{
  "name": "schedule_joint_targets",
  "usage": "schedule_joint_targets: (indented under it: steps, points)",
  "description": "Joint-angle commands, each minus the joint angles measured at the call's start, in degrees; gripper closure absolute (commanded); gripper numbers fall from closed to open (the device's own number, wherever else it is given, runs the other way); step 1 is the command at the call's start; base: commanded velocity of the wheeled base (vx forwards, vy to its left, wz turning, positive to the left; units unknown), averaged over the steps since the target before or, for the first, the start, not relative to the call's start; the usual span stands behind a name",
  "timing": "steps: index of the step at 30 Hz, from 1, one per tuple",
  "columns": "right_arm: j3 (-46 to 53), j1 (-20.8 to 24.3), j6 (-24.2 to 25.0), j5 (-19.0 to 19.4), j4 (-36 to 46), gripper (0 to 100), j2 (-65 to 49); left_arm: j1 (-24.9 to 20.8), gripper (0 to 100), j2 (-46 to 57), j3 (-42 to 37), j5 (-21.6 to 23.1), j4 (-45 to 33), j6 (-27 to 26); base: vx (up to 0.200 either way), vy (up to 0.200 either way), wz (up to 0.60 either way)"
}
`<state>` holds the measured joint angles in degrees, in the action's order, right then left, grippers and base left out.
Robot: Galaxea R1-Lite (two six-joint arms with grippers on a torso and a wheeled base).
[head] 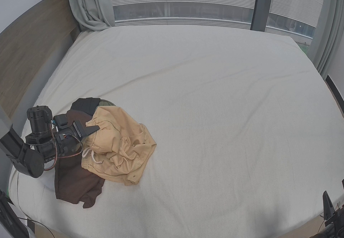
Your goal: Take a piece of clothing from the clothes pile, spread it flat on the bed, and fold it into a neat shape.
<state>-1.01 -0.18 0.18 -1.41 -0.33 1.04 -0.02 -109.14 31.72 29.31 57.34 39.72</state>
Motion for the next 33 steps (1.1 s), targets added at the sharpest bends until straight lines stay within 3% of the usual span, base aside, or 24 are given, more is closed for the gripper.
schedule_joint_targets:
  steps: [1,26,33]
  points:
    - [1.0,0.0,0.0,0.0,0.0,0,-0.5,-0.2,100,2.1,-0.8,-0.1,0.7,-0.1,0.0,0.0,0.0]
    - [1.0,0.1,0.0,0.0,0.0,0,-0.5,-5.8,100,5.2,-10.5,-2.1,11.9,1.0,0.0,0.0,0.0]
    - [1.0,0.1,0.0,0.0,0.0,0,-0.5,-8.0,100,7.8,-10.5,-2.3,15.0,9.1,0.0,0.0,0.0]
